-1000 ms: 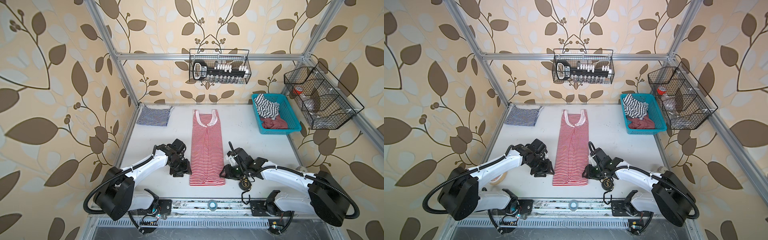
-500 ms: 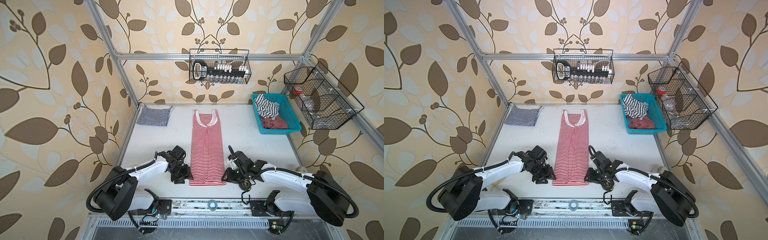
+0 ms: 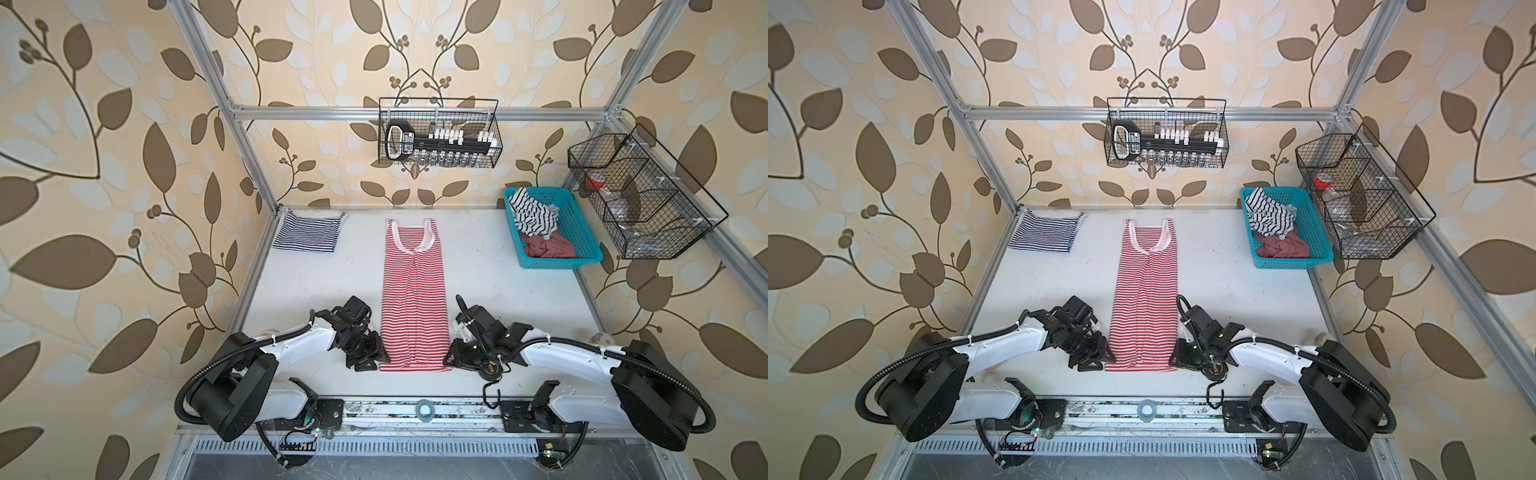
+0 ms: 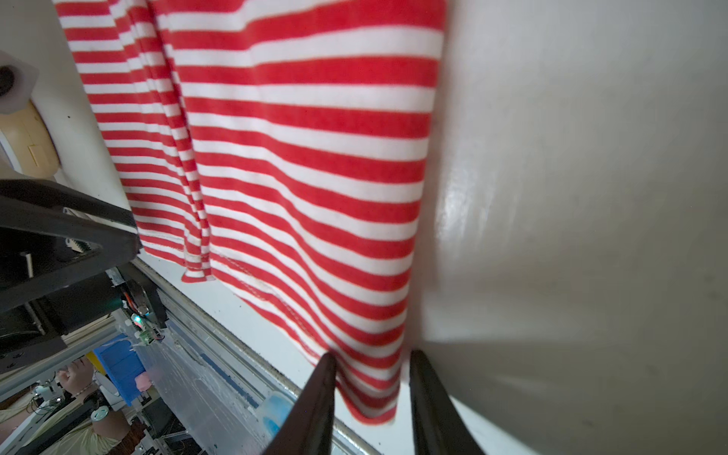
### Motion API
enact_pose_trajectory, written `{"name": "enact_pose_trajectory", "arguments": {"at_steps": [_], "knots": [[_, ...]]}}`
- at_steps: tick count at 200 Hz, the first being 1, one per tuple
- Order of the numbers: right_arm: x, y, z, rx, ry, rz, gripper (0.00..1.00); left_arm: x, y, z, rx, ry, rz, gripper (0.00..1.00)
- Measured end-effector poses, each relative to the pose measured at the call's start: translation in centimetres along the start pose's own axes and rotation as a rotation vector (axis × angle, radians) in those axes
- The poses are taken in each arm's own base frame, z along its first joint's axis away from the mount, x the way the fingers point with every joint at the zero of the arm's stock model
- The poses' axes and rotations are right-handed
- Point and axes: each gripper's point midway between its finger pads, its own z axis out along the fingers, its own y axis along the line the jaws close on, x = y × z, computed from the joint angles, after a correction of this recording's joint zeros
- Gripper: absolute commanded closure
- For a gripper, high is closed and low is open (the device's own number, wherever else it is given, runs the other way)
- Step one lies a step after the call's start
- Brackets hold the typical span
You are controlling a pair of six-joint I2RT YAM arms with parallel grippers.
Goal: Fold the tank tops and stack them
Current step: 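Release the strip and draw both grippers back toward the robot, then grasp the strip's nearer end with both grippers and lift it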
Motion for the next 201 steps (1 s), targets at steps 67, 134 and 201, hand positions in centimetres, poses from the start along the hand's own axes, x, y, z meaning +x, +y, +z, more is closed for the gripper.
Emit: {"name": "enact_pose_trajectory", "arguments": {"at_steps": [67,134,201], "knots": [[0.0,0.0,0.2,-0.002,0.0,0.004,0.9,0.3,0.3,0.5,0.013,0.007,-0.021,0.77],[0.0,0.3,-0.1,-0.008,-0.014,-0.003,1.0,0.5,0.7,0.8,-0.009,-0.004,-0.027,1.0],[0.4,1.1,-1.5,-0.027,-0.048,-0.04,1.0,1.1,-0.1,-0.8,0.025,-0.06,-0.008,1.0]]}}
